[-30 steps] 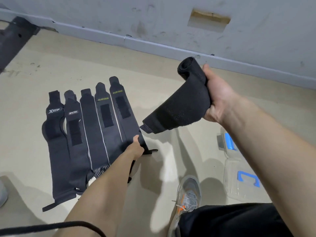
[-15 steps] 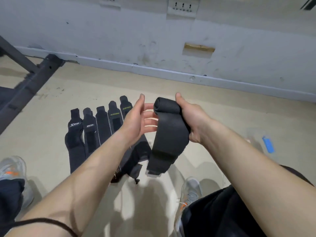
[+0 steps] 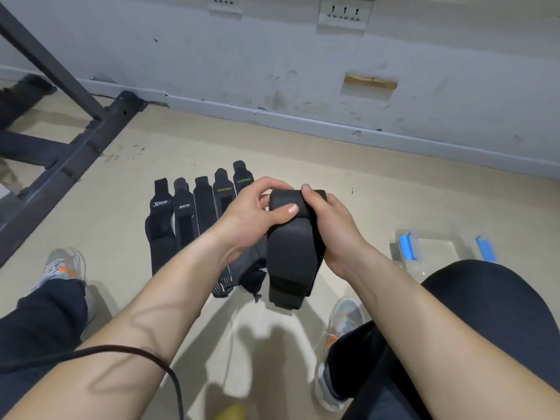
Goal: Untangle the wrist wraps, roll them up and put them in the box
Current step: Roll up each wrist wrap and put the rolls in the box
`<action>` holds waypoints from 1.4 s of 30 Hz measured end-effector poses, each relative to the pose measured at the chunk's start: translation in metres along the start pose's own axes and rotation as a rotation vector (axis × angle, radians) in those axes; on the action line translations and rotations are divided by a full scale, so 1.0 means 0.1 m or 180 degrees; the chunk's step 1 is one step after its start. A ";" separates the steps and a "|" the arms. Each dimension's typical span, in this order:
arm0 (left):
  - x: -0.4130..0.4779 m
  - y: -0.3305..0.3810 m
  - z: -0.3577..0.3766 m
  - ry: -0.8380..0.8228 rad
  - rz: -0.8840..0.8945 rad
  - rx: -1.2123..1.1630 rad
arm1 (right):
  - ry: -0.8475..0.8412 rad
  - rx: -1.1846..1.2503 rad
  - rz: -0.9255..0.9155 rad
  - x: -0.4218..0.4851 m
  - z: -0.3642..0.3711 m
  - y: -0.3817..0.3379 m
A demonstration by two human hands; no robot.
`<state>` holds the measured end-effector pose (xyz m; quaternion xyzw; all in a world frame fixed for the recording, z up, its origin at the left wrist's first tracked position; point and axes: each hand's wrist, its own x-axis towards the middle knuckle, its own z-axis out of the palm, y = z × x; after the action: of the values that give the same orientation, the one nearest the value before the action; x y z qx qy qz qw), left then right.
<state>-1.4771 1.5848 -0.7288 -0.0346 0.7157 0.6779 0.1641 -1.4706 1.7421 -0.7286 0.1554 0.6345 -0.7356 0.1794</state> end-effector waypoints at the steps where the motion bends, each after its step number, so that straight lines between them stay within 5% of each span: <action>1: 0.01 0.00 -0.01 0.0045 0.0141 0.0037 | -0.0031 -0.0050 -0.0056 0.01 0.02 -0.04; 6: 0.05 0.06 -0.07 0.0263 0.0546 -0.0020 | -0.0080 -0.0915 -0.0576 0.13 0.06 -0.18; 12: 0.07 0.03 -0.05 0.0413 0.0228 -0.0616 | -0.0480 0.0028 -0.0610 0.23 0.03 -0.19; 18: 0.17 0.20 -0.11 0.0457 0.0042 0.0134 | -0.0541 0.0128 -0.0839 0.22 0.07 -0.20; 22: 0.21 0.26 -0.10 0.0476 0.0328 -0.0083 | -0.0562 0.0388 -0.0931 0.23 0.07 -0.26; 31: 0.18 0.29 -0.09 0.0380 0.0703 -0.0040 | -0.0245 -0.0669 -0.1162 0.29 0.04 -0.34; 37: 0.20 0.19 -0.08 0.0378 0.0494 -0.0711 | -0.0431 0.0075 -0.1226 0.25 0.05 -0.36; 42: 0.21 0.21 0.06 0.0538 0.0251 -0.0375 | -0.0282 0.0249 -0.1228 0.27 0.01 -0.36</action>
<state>-1.5017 1.5960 -0.7149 -0.0730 0.6868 0.7194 0.0740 -1.5114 1.7442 -0.7088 0.0053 0.6149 -0.7866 0.0566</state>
